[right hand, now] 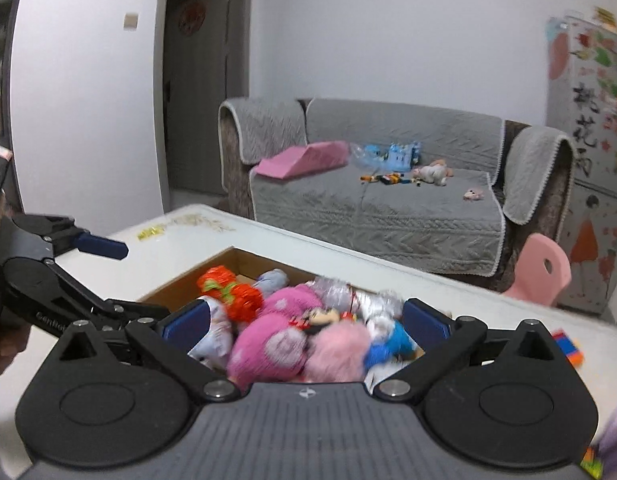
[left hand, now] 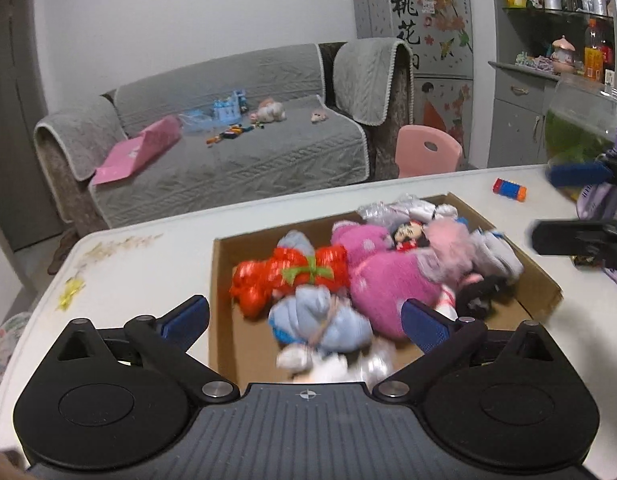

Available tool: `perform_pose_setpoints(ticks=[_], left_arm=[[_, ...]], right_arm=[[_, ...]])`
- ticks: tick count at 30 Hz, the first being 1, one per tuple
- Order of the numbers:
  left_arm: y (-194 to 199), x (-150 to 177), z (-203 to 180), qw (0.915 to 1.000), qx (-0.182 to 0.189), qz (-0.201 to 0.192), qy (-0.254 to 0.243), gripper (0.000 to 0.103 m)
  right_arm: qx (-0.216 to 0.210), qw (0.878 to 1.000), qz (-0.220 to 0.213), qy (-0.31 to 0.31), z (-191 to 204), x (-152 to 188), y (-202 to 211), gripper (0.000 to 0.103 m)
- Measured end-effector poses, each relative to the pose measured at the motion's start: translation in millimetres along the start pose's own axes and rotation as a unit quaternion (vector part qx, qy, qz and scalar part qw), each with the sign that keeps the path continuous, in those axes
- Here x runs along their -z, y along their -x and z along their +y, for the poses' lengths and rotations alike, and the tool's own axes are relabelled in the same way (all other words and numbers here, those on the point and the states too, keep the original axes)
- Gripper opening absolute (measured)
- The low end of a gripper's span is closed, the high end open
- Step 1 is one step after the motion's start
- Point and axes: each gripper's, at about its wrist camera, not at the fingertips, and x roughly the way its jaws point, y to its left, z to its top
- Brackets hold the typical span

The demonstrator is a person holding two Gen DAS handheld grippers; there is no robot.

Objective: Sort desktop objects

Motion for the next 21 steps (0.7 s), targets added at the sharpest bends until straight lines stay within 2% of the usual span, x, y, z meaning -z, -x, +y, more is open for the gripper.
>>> perform_pose_setpoints(ticks=[7,12,16,21], left_arm=[[50.6,33.1,-12.5,0.9996,-0.013,-0.022,0.007,0.103],[73.4,43.7,-23.8,0.9994,-0.015,-0.031,0.010,0.103],[76.6,51.2,-28.0,0.9996,0.004,-0.020,0.019,0.103],[78.7,59.7,-35.3,1.0000,-0.005,-0.004,0.000,0.103]], right_arm=[[0.000,0.999,-0.012,-0.035,11.3,62.8,55.6,0.103],[0.001,0.997,-0.025,-0.076,6.3,94.2,67.0,0.103],[0.026,0.996,-0.040,-0.074,1.3,95.7,64.4,0.103],[0.021,0.994,-0.052,-0.093,-4.1,96.3,67.6,0.103]])
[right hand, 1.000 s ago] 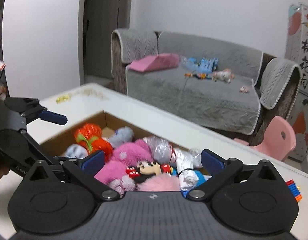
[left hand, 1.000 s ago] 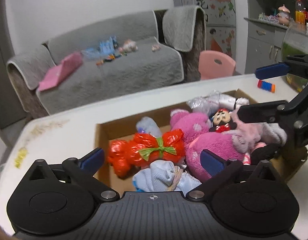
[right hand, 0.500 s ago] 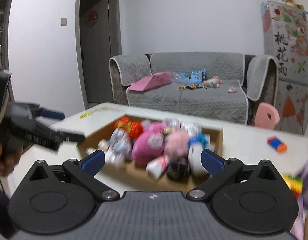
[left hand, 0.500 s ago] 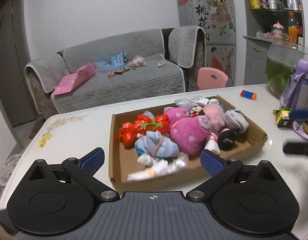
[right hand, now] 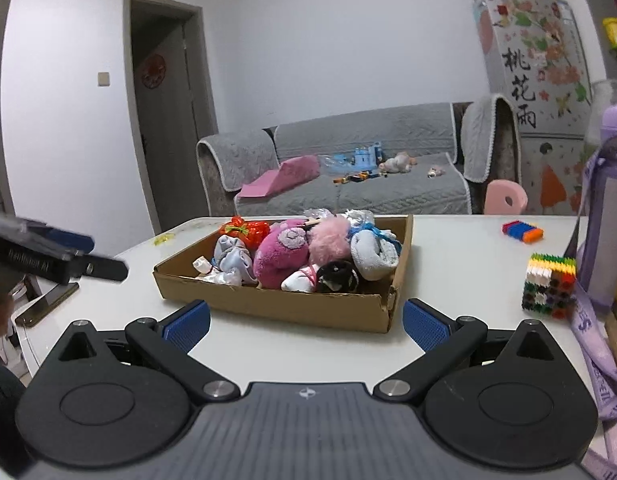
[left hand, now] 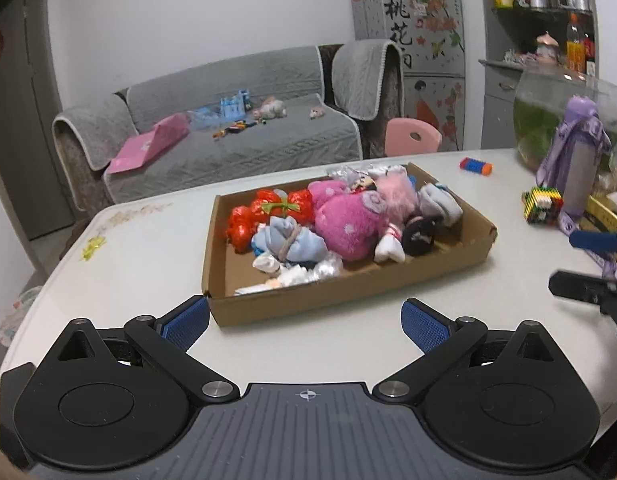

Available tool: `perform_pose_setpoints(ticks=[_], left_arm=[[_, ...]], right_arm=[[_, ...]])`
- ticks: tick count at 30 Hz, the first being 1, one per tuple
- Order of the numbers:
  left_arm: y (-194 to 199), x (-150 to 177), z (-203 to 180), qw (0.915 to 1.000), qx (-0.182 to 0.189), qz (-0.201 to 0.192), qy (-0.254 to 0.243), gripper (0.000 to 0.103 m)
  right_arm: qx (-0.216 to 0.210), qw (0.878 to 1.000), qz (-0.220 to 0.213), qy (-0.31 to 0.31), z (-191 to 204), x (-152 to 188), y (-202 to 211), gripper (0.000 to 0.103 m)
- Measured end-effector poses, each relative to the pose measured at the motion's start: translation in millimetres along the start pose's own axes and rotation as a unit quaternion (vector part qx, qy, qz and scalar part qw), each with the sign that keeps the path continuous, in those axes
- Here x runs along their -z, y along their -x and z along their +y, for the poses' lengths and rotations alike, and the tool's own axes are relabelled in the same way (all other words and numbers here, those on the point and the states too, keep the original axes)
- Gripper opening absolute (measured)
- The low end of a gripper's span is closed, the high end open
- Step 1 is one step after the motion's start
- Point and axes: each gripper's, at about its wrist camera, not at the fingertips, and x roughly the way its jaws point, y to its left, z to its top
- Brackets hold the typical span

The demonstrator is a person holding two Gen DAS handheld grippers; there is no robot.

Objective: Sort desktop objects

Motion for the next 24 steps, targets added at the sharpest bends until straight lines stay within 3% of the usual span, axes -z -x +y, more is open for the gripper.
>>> perform_pose_setpoints(ticks=[6,11,17,24], left_arm=[[7.5,3.6,1.4,0.9995,0.031,-0.005,0.009,0.103],[2.2,4.2,-0.9,0.9999,0.001,-0.001,-0.015,0.103],[4.6,0.7,8.5,0.9999,0.000,-0.013,0.010,0.103],[12.1,-5.0,8.6,0.9996,-0.007,-0.027,-0.001,0.103]], right_arm=[[-0.002,1.000,0.001,0.009,1.5,3.6,-1.1,0.103],[-0.003,1.000,0.000,0.015,3.7,8.8,3.1,0.103],[0.001,1.000,0.003,0.017,6.9,14.7,6.8,0.103],[0.002,1.000,0.004,0.020,7.9,16.4,8.8,0.103]])
